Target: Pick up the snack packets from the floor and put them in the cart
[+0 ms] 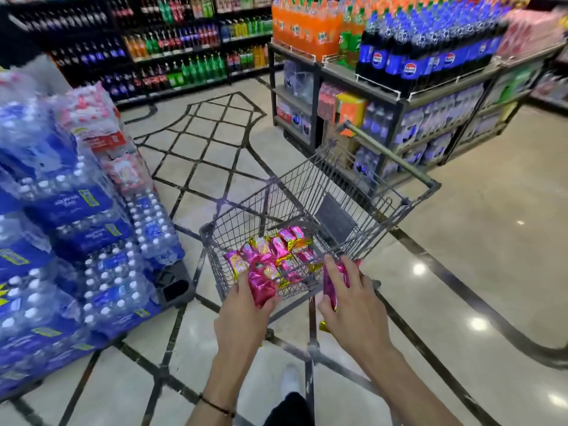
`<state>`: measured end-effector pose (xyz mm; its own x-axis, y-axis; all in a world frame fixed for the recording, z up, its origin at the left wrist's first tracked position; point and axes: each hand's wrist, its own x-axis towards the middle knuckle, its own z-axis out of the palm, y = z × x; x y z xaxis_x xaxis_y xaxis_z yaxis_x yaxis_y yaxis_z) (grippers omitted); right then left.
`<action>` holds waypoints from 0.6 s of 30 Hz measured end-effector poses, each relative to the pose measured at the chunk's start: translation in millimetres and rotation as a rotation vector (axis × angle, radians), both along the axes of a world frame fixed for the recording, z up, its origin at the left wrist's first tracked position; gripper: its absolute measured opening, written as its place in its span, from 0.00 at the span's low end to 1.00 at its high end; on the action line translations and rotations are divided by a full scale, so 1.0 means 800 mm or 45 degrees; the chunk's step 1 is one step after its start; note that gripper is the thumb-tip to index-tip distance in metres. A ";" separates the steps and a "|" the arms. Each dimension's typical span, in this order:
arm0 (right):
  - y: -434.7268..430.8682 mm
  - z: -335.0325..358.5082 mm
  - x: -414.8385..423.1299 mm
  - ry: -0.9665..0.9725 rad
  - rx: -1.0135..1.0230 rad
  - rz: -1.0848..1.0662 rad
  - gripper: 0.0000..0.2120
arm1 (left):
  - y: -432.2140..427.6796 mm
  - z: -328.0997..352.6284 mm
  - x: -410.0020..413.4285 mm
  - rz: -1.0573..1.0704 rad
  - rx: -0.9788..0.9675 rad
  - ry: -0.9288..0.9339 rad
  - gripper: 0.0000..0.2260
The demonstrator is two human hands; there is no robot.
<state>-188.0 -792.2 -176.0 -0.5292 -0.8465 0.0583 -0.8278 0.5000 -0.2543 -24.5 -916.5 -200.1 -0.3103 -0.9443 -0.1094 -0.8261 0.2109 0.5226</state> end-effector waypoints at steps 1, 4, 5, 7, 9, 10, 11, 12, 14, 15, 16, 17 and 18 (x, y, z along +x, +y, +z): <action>-0.021 0.000 -0.016 0.004 0.023 0.010 0.35 | -0.022 -0.002 -0.014 -0.003 0.020 -0.010 0.33; -0.080 0.003 -0.057 -0.014 0.038 0.011 0.34 | -0.088 0.001 -0.045 -0.016 0.058 0.013 0.32; -0.098 0.002 -0.069 -0.012 0.040 0.016 0.33 | -0.111 0.004 -0.054 -0.022 0.064 0.021 0.32; -0.131 -0.001 -0.093 -0.034 0.040 0.015 0.33 | -0.154 0.005 -0.073 -0.041 0.076 0.004 0.30; -0.158 -0.008 -0.114 -0.078 0.052 0.005 0.33 | -0.190 0.006 -0.091 -0.047 0.093 -0.012 0.29; -0.170 -0.013 -0.124 -0.095 0.063 0.014 0.33 | -0.204 0.007 -0.100 -0.027 0.105 0.012 0.30; -0.183 -0.018 -0.134 -0.102 0.077 0.030 0.33 | -0.217 0.006 -0.108 0.008 0.124 0.047 0.31; -0.197 -0.023 -0.145 -0.107 0.088 0.045 0.33 | -0.228 0.002 -0.117 0.041 0.147 0.078 0.32; -0.224 -0.035 -0.168 -0.137 0.111 0.059 0.34 | -0.244 -0.012 -0.136 0.083 0.217 0.105 0.33; -0.238 -0.042 -0.180 -0.161 0.123 0.072 0.34 | -0.250 -0.023 -0.145 0.095 0.256 0.111 0.35; -0.252 -0.051 -0.193 -0.183 0.134 0.098 0.34 | -0.256 -0.033 -0.156 0.111 0.291 0.113 0.38; -0.267 -0.060 -0.207 -0.193 0.140 0.133 0.34 | -0.260 -0.042 -0.166 0.134 0.316 0.101 0.39; -0.281 -0.069 -0.221 -0.195 0.139 0.172 0.34 | -0.265 -0.048 -0.178 0.156 0.332 0.084 0.38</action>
<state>-365.0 -1017.4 -231.5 -0.4062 -0.9072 -0.1097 -0.8450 0.4186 -0.3328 -166.7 -1128.5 -238.7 -0.2100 -0.9180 -0.3364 -0.7993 -0.0369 0.5998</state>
